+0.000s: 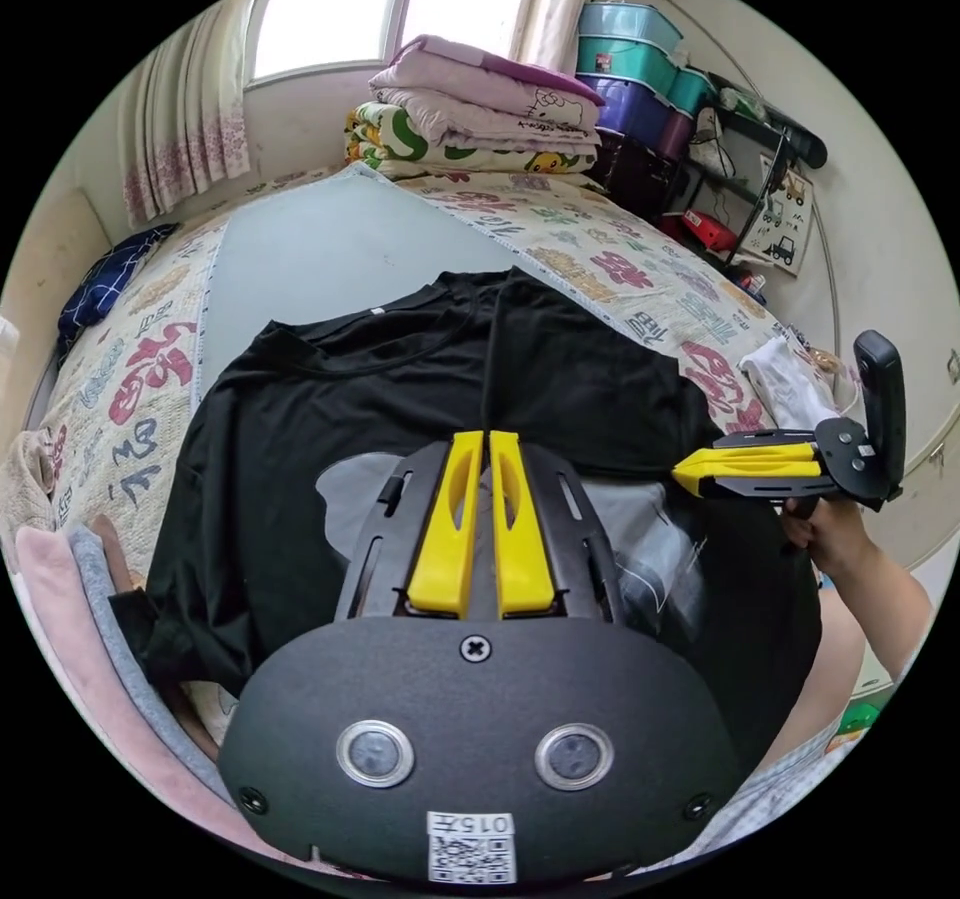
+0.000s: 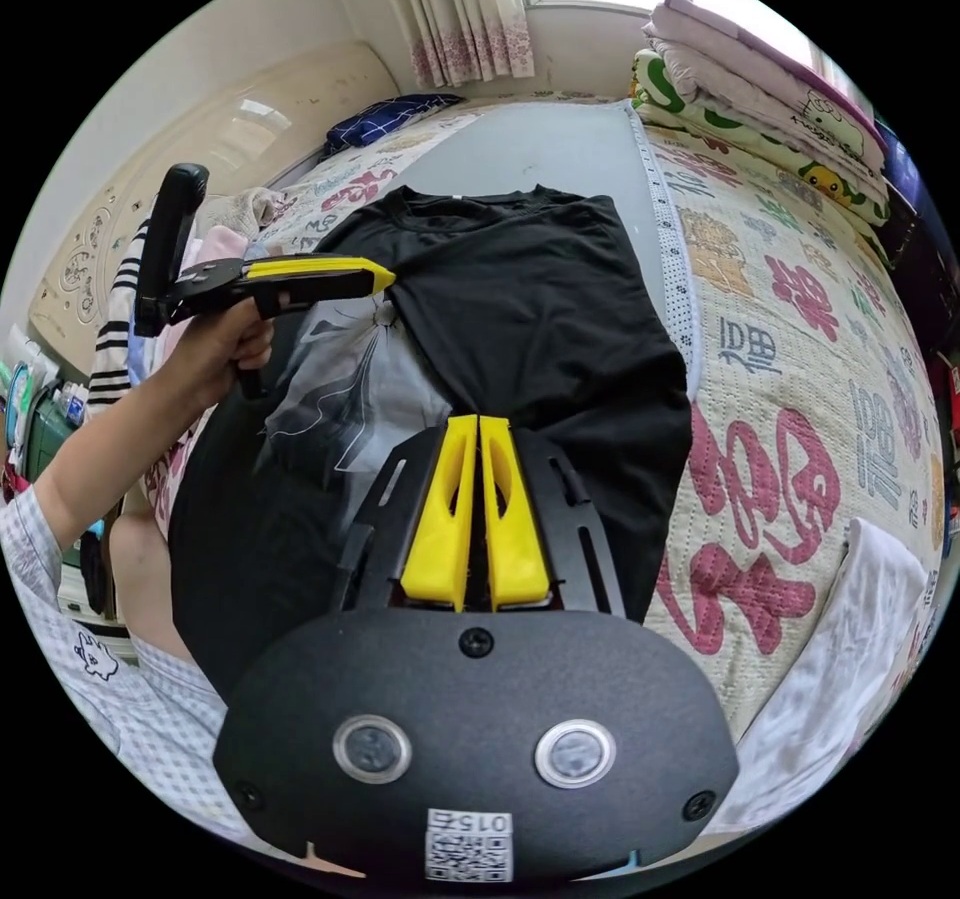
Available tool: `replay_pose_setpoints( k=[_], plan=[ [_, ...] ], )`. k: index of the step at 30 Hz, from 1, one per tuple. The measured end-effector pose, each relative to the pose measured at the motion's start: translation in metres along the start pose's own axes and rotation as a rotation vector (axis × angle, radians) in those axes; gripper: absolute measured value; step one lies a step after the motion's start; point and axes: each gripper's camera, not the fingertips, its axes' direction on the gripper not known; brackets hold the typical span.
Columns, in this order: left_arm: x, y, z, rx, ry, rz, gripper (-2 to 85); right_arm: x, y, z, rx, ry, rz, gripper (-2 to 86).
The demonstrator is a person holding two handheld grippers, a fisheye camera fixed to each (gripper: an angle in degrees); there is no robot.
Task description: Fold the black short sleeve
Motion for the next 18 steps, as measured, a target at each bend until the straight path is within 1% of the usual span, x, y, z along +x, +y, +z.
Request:
replay_pose_setpoints(
  k=[3, 6, 7, 9, 11, 13, 15, 18],
  plan=[
    [-0.002, 0.008, -0.008, -0.041, -0.046, -0.041, 1.6, 0.003, 0.002, 0.002, -0.016, -0.012, 0.010, -0.6],
    [-0.008, 0.035, -0.047, 0.026, -0.027, -0.103, 2.5, 0.001, 0.010, -0.004, -0.026, -0.068, -0.013, 0.0],
    [-0.010, 0.053, -0.069, 0.065, -0.011, -0.118, 3.2, -0.001, 0.015, -0.009, -0.022, -0.075, -0.035, 0.6],
    [-0.015, 0.090, -0.106, 0.137, -0.033, -0.135, 4.8, -0.006, 0.024, -0.017, -0.010, -0.073, -0.071, 1.8],
    [-0.027, 0.147, -0.153, 0.219, -0.114, -0.170, 7.0, -0.010, 0.032, -0.027, 0.010, -0.077, -0.109, 3.0],
    [-0.042, 0.190, -0.180, 0.254, -0.158, -0.232, 7.7, -0.014, 0.032, -0.031, 0.029, -0.088, -0.126, 3.7],
    [-0.057, 0.226, -0.198, 0.277, -0.156, -0.298, 7.9, -0.021, 0.026, -0.033, 0.056, -0.106, -0.143, 4.3],
    [-0.061, 0.249, -0.205, 0.280, -0.133, -0.283, 7.7, -0.045, 0.000, -0.025, 0.074, -0.168, -0.183, 5.6]
  ],
)
